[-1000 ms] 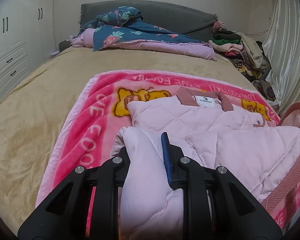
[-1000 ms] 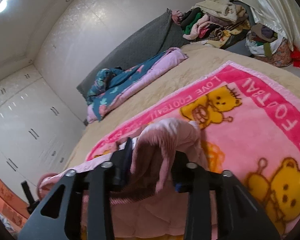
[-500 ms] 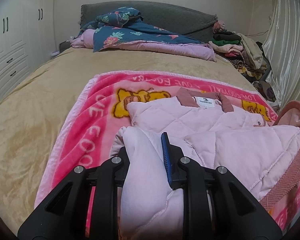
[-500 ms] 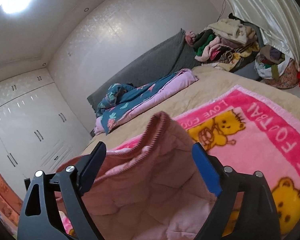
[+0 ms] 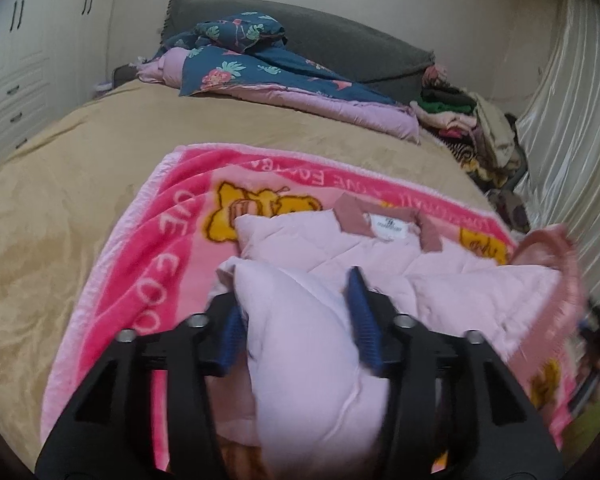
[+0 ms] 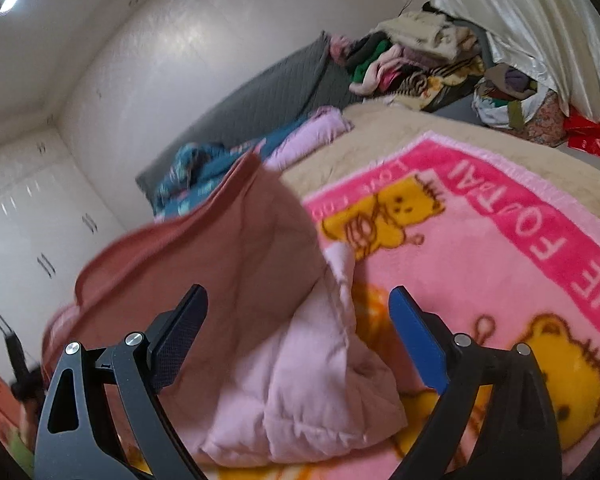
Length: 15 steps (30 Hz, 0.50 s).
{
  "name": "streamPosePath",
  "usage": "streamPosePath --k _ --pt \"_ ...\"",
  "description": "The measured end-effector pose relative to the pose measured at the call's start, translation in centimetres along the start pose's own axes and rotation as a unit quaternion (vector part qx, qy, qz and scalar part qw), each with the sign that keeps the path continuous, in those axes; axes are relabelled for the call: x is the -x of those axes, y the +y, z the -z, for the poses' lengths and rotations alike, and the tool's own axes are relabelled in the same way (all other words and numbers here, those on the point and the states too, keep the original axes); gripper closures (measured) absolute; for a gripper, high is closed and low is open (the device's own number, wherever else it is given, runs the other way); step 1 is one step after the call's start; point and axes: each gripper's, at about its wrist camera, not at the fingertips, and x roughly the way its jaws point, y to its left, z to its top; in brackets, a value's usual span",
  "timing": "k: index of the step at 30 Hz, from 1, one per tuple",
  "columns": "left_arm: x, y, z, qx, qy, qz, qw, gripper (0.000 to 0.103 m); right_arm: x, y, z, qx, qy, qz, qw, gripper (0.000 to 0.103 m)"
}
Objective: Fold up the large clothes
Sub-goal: 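Lay the hem over the collar part and open both tools, then grasp the folded jacket edge with the right tool while the left tool grasps beside it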
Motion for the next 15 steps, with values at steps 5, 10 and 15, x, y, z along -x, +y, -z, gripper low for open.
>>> streamPosePath --k 5,10,15 --pt "1.4 -1.3 -1.2 -0.008 -0.040 -0.014 0.9991 0.014 -2.5 1.4 1.4 0.035 0.033 0.011 0.999 0.012" --pt "2.4 -1.1 -1.6 -0.011 -0.064 -0.020 0.9977 0.009 -4.0 2.7 1.9 0.102 0.044 0.063 0.992 0.012" --pt "0.2 2.7 0.8 0.007 -0.030 -0.049 0.9983 0.009 -5.2 2.5 1.9 0.137 0.050 0.101 0.984 0.012"
